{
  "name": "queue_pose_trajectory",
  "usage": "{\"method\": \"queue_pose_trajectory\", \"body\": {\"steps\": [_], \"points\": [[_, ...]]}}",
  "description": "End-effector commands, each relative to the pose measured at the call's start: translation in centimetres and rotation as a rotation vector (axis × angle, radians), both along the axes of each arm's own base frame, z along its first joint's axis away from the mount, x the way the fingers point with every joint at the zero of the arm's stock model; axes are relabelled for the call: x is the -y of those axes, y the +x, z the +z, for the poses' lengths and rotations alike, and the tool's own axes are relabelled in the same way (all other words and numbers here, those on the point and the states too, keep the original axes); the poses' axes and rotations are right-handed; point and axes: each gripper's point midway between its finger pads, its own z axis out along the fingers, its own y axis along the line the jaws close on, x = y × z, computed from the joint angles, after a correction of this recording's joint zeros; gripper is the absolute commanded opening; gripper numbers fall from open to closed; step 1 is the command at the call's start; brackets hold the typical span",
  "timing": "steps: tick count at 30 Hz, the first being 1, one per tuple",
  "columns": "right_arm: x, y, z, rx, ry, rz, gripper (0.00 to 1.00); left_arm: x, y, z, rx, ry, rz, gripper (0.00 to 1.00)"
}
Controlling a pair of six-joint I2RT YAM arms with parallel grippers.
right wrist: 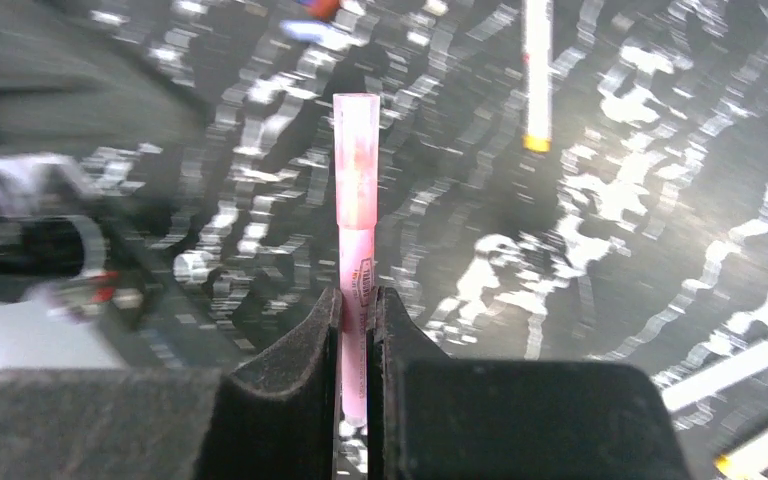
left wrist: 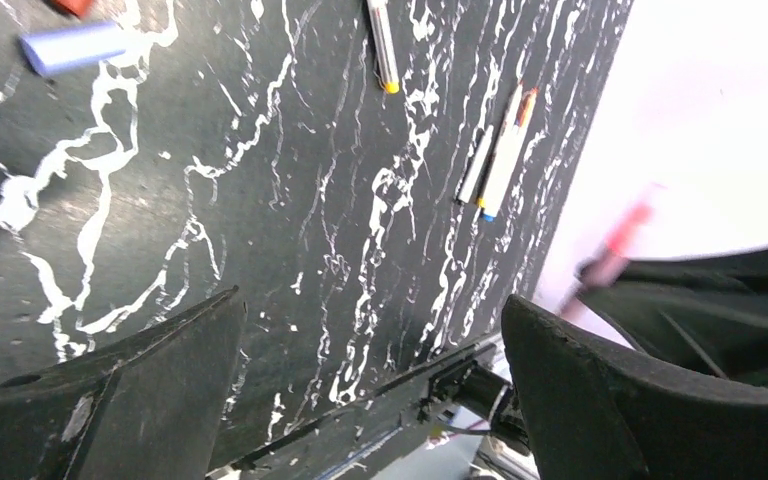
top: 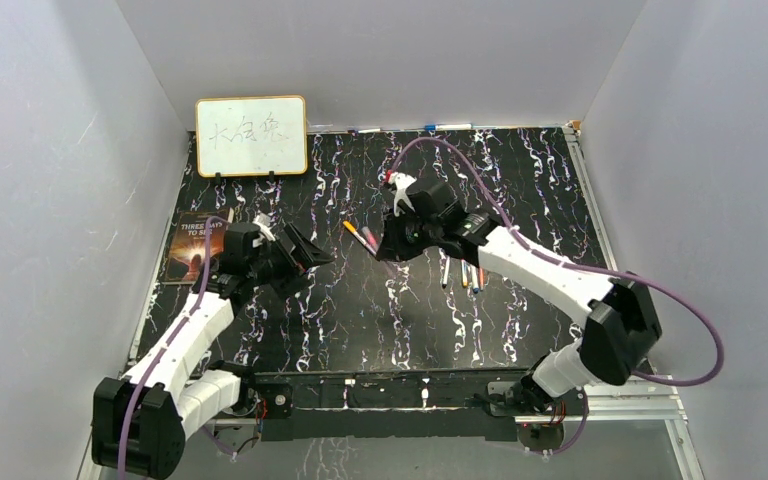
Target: Open the pen caps
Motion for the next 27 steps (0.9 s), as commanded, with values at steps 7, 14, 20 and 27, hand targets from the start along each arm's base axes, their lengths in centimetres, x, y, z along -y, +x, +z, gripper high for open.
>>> {"method": "queue_pose_trajectory", "body": {"steps": [7,14,20,27], "points": [[-7.6,-5.1,4.9,-0.155,0.354,0.110,0.00,3.7,1.0,3.8,0.118,-0.144,0.065,0.98],[-8.3,-5.3,4.3,-0.174,0.345,0.105,0.00,4.3,1.2,4.5,0.149,-0.131,0.098,0.98],[-8.2,-5.4,3.2,-0.181,0.312,0.094,0.00,4.3,1.1,4.1,0.141,-0.108,0.115,0.96],[-7.8,-5.5,1.6,-0.204,0.256,0.089,0.00,2.6,0.8,5.0,0.194,-0.099,0.209,0.95]]}}
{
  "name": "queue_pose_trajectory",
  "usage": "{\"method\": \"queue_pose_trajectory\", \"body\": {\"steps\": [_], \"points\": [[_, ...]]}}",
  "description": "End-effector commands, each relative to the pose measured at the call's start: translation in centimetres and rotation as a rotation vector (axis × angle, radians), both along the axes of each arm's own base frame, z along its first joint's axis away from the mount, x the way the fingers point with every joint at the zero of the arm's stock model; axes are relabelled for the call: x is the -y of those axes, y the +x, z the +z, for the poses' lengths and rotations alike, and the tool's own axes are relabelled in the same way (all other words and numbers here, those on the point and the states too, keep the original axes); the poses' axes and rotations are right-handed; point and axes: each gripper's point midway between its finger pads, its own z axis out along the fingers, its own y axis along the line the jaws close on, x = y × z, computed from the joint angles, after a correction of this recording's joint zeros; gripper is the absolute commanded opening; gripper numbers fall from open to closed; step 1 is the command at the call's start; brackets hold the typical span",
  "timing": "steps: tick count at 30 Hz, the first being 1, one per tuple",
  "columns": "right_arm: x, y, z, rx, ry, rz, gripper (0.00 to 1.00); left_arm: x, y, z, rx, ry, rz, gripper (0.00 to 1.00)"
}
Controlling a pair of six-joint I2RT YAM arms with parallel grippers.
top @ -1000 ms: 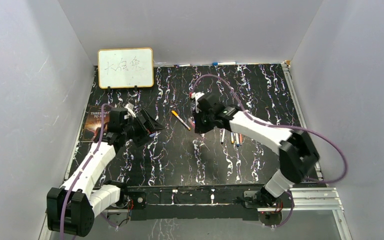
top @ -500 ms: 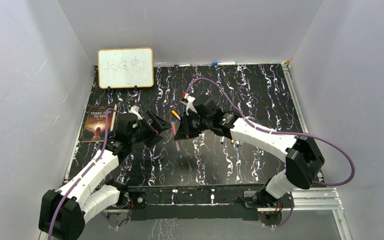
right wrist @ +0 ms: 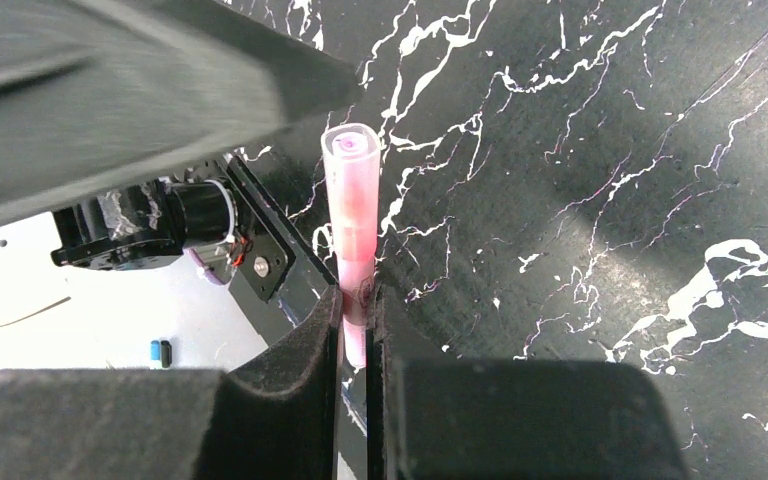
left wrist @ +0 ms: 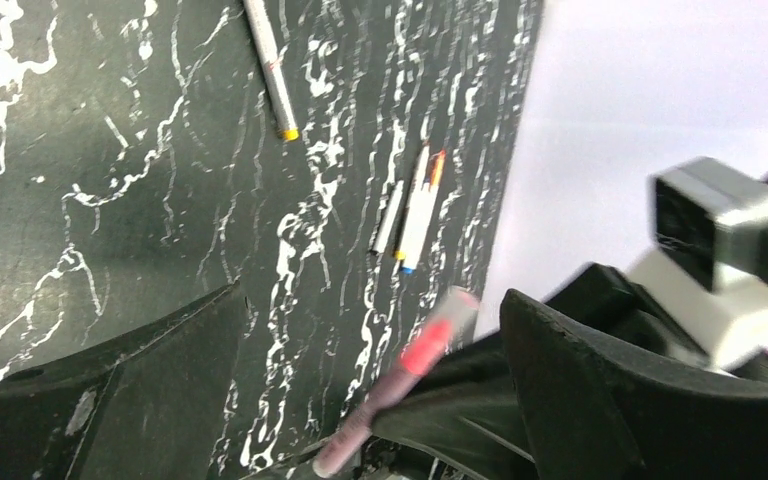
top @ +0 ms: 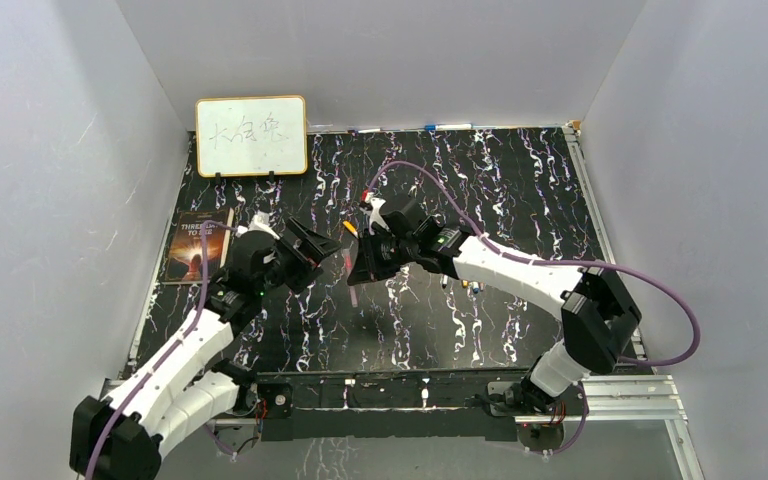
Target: Open the pen caps
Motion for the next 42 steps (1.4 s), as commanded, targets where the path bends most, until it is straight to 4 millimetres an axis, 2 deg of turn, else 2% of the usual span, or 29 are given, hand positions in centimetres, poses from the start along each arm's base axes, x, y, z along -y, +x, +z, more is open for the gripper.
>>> {"method": "queue_pose_trajectory", "body": {"steps": [1,3,6,11,15,16,23,24,27,29,34,37,42], "points": [[-0.6,0.1,0.2,0.018,0.006,0.011,0.00,-0.7,0.2,2.3,0.080,-0.026,0.059,0.95],[-0.8,0.0,0.1,0.014,0.010,0.021,0.00,-0.5,0.2,2.5,0.095,-0.036,0.054,0.95],[-1.5,-0.5,-0.3,0.003,0.003,0.048,0.00,0.8,0.5,2.8,0.114,-0.060,-0.004,0.92],[-2.0,-0.9,0.0,0.005,0.006,0.059,0.00,3.4,0.3,1.8,0.075,-0.001,-0.117,0.88],[-1.9,-0.9,0.5,0.017,0.007,0.052,0.00,4.2,0.2,1.3,0.069,0.036,-0.136,0.83],[-1.8,-0.8,0.6,0.022,0.005,0.048,0.00,4.3,0.1,1.4,0.071,0.045,-0.142,0.79],[-1.3,-0.3,0.1,0.046,-0.045,0.035,0.00,5.0,-0.4,1.1,0.068,0.122,-0.212,0.30],[-1.2,0.0,0.3,0.053,-0.047,0.027,0.00,5.2,-0.4,0.8,0.056,0.135,-0.226,0.26],[-1.0,0.7,1.2,0.075,-0.054,0.018,0.00,5.6,-0.9,0.1,0.039,0.162,-0.253,0.24],[-0.8,0.8,1.6,0.082,-0.053,0.014,0.00,5.3,-1.1,-0.5,0.024,0.184,-0.257,0.15],[-0.8,0.5,1.6,0.074,-0.049,0.034,0.00,5.4,-1.2,-0.8,0.013,0.192,-0.268,0.15],[-0.7,0.4,1.6,0.075,-0.057,0.036,0.00,5.6,-1.3,-1.0,0.010,0.190,-0.275,0.09],[-0.6,0.8,1.5,0.083,-0.064,0.027,0.00,5.9,-1.5,-1.0,0.011,0.163,-0.286,0.08]]}}
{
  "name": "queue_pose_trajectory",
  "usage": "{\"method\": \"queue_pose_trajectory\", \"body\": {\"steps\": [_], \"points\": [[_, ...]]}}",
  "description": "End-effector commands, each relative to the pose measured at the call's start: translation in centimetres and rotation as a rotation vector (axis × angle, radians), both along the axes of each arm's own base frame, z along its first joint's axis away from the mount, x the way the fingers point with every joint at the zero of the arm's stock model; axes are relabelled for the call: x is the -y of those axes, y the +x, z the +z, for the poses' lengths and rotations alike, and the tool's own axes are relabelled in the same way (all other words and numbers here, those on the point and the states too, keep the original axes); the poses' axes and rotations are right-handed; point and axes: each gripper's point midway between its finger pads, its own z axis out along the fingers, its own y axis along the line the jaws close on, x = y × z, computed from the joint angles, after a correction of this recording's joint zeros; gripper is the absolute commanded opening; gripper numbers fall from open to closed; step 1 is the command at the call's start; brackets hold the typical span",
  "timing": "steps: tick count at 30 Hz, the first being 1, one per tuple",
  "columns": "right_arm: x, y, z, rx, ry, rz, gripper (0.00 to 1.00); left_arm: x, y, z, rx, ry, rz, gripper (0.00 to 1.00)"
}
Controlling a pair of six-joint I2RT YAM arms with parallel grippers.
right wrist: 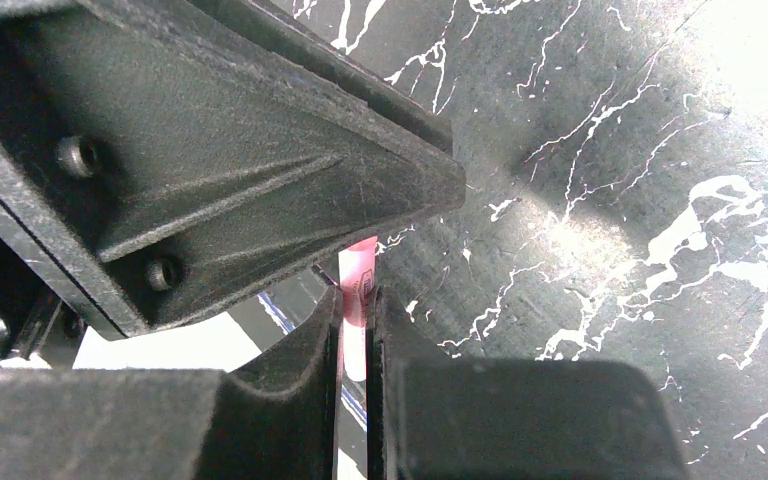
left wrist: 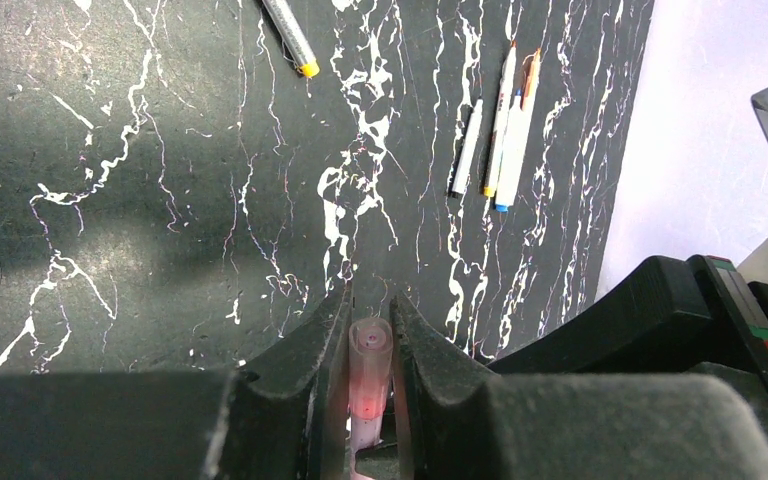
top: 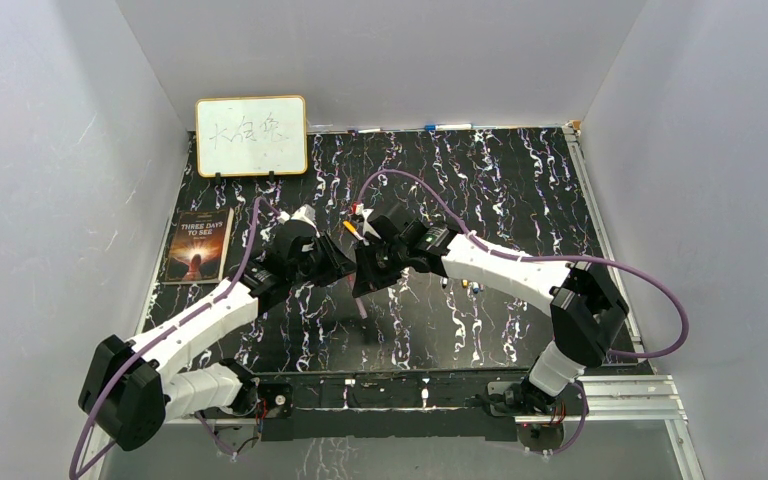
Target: Open the pen caps
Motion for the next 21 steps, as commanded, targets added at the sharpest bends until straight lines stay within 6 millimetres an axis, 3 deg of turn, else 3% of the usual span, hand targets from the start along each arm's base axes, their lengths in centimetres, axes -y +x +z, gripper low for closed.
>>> {"method": "queue_pose_trajectory", "body": {"steps": [1,3,14,21], "points": [[-1.5,2.2,4.1,0.118,0.097,-0.011,0.00,1.5,-0.5,1.3,0.000,-0.061,-0.053,0.09],[-1.6,2.3,4.0,0.117,0.096,-0.010,0.00,1.6,-0.6,1.1,-0.011,-0.063,-0.059,0.17],[-1.6,2.3,3.7,0.109,0.092,-0.008,0.00,1.6,-0.8,0.7,-0.021,-0.058,-0.062,0.26],[-1.6,2.1,3.5,0.102,0.087,-0.003,0.00,1.3,-0.9,0.3,-0.016,-0.052,-0.051,0.10]]}}
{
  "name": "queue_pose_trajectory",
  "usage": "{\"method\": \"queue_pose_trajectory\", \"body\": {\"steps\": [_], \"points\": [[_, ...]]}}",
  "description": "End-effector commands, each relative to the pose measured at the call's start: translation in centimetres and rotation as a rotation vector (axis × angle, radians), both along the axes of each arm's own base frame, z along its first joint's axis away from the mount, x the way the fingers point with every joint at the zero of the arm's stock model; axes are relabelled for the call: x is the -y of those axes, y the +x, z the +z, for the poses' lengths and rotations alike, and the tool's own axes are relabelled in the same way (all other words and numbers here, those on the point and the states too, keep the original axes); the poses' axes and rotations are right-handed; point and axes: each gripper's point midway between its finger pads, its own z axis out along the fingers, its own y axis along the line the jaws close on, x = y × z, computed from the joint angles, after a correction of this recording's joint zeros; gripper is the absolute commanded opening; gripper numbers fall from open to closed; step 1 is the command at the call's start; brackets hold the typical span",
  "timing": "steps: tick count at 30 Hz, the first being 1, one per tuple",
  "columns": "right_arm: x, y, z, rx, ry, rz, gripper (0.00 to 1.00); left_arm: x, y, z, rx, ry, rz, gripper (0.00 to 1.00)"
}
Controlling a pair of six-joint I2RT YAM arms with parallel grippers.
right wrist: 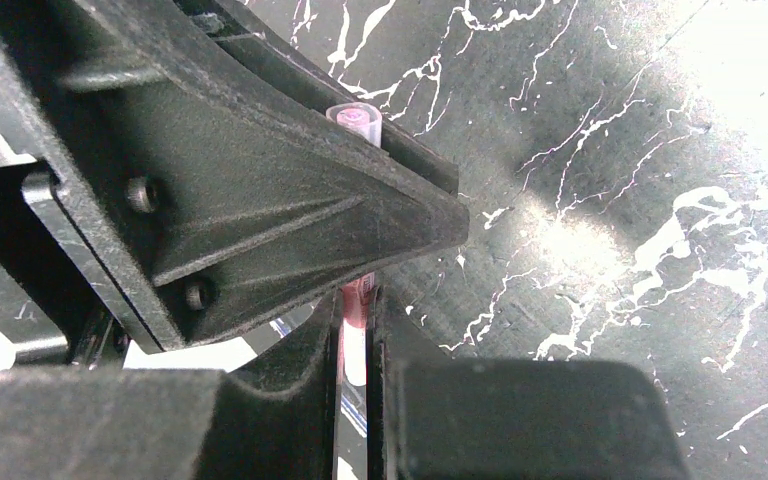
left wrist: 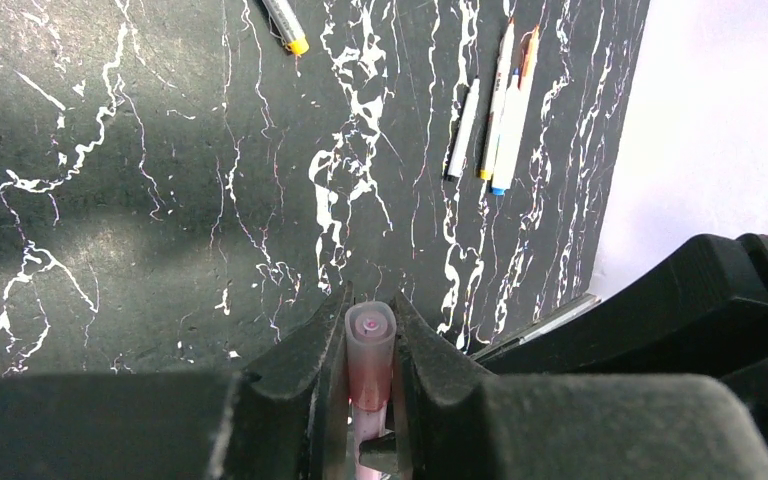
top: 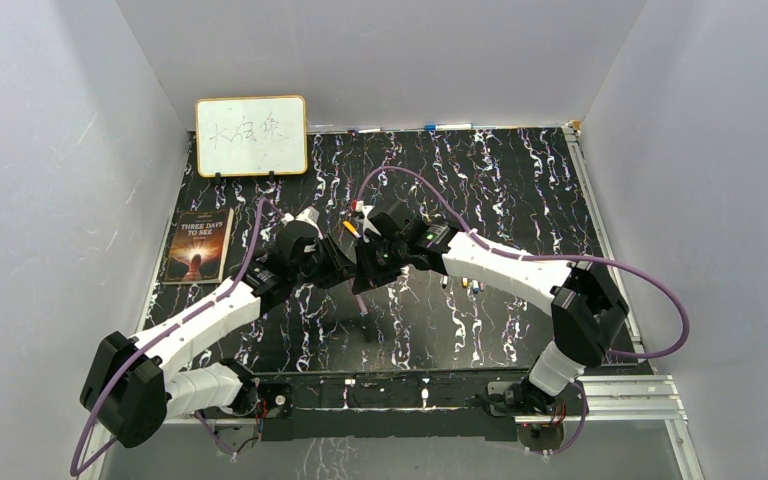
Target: Open the pen caps
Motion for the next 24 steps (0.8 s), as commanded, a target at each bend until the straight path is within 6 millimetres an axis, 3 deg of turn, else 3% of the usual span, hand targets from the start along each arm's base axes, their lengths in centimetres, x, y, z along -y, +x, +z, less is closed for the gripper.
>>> {"method": "queue_pose_trajectory", "body": {"steps": [1,4,5,6,7,10,12,15,18,24], "points": [[-1.5,1.6,2.9,0.076,0.083,-0.002,0.00,0.5,-0.4,0.6,0.010,-0.030,-0.022,0.09],[-1.5,1.3,2.4,0.059,0.081,0.008,0.00,0.3,-0.4,0.5,0.009,-0.021,-0.014,0.06],[-1.5,1.1,2.3,0.055,0.081,0.011,0.07,0.3,-0.3,0.6,0.012,-0.023,-0.011,0.05],[-1.4,1.1,2.1,0.050,0.080,0.010,0.21,0.3,-0.3,0.6,0.013,-0.025,-0.008,0.05],[-1.5,1.0,1.9,0.045,0.087,0.008,0.40,0.4,-0.2,0.7,0.015,-0.031,-0.005,0.05],[-1.9,1.0,2.0,0.037,0.116,0.007,0.56,0.7,0.0,0.9,0.015,-0.051,-0.003,0.04],[-2.3,1.2,2.0,0.034,0.127,0.004,0.58,1.2,0.0,0.9,0.012,-0.081,-0.003,0.04],[-2.7,1.6,1.7,0.034,0.132,-0.009,0.52,1.8,0.0,0.9,-0.001,-0.128,-0.006,0.04],[-3.1,1.6,1.3,0.026,0.146,-0.013,0.03,2.2,0.1,0.9,-0.008,-0.165,0.001,0.04],[-1.9,0.3,0.2,0.028,0.125,-0.016,0.00,1.9,0.5,0.9,0.001,-0.181,0.043,0.04]]}}
